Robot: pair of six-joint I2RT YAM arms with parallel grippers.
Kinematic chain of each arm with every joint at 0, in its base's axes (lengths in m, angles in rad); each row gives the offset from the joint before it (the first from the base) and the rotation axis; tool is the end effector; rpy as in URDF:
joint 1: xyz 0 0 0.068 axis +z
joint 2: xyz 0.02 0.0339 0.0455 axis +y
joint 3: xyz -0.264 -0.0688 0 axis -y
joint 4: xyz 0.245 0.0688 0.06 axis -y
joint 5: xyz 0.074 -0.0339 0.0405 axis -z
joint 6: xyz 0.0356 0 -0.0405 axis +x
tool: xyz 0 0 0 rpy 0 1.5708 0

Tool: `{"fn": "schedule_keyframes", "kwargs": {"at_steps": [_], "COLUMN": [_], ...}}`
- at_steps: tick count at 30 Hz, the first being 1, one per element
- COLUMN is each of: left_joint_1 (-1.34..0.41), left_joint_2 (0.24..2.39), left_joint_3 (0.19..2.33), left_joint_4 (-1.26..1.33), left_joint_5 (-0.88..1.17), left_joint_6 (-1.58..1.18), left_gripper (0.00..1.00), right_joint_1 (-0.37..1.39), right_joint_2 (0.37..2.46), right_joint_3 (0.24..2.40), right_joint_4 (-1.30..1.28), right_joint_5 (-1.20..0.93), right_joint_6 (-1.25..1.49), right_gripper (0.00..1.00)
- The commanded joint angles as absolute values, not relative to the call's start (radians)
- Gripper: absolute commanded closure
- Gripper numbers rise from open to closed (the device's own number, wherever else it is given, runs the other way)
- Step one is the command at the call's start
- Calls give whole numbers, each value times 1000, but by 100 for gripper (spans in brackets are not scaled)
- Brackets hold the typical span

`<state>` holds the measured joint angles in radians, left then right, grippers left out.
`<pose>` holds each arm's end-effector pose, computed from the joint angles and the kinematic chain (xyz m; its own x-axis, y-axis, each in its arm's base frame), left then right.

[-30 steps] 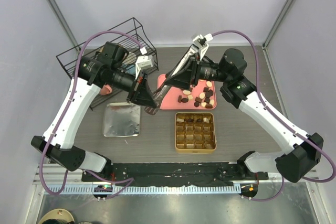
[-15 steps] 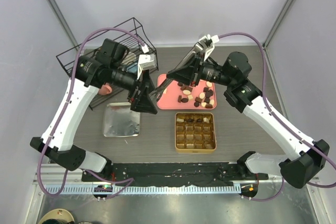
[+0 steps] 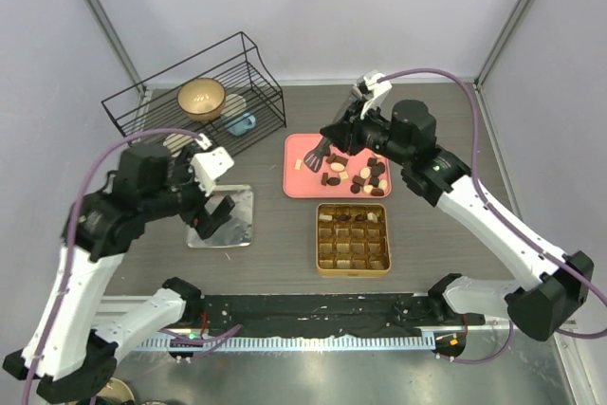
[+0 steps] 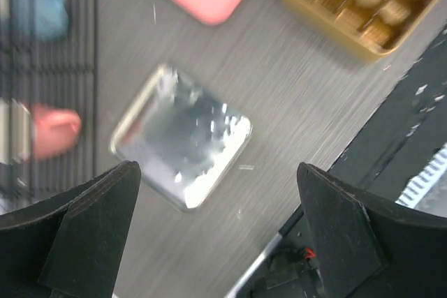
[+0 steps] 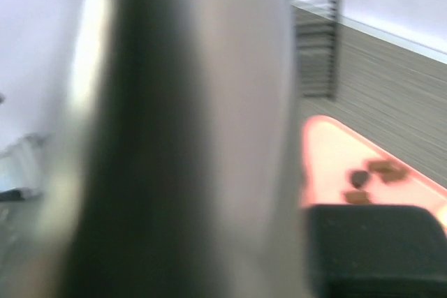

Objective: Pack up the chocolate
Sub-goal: Pick up the fake chocolate from the plate.

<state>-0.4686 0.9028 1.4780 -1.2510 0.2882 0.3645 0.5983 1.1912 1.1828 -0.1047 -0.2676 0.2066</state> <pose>0.0969 -0.0604 0.4367 -0.2965 0.5332 -0.7923 0.7884 0.6049 0.1120 0.2222 0.1628 0.4044 -0.2472 0.0709 -0.9664 -0.7250 0.6481 0.2330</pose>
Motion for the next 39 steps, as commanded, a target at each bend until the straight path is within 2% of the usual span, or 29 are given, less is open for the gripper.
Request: {"fn": "schedule_keyframes", "kwargs": {"at_steps": [1,5,8,14,20,22,27,35,36,39], "left_joint_1": [-446,-414,-382,-310,-258,-253,-247,-241,-241,-236], "left_joint_2": [933,1012,1126,1236,1287,1292,1301,1246,1243,1239], "left_joint_3": [1252,1180,1198,1146,1126,1124,1120,1075,1071,1068], "left_joint_4": [-1103,-1048,-1081,-1019,-963,-953,-950,-927,-923,-926], "left_joint_5": [83,14,66,100,132,135,140,137,133,141], "left_joint_6": [299,227,189,187,172,172,173,187,189,189], "left_gripper": [0,3,9,13,13,9,9,9,9,9], "right_joint_1": [594,594,594,591,565,558,551,529,529,529], "right_joint_2": [1261,1315,1357,1512,1595,1617,1667,1761,1776,1799], "right_joint_3": [1149,1100,1068,1124,1147,1154,1184,1278,1282,1290], "right_joint_4": [-39,131,228,250,305,333,367,403,413,449], "right_joint_5": [-16,155,259,357,339,341,316,331,339,348], "right_joint_6": [97,20,-17,-60,-58,-48,-29,21,26,41], "right_gripper": [99,99,99,99,99,99,99,99,93,87]}}
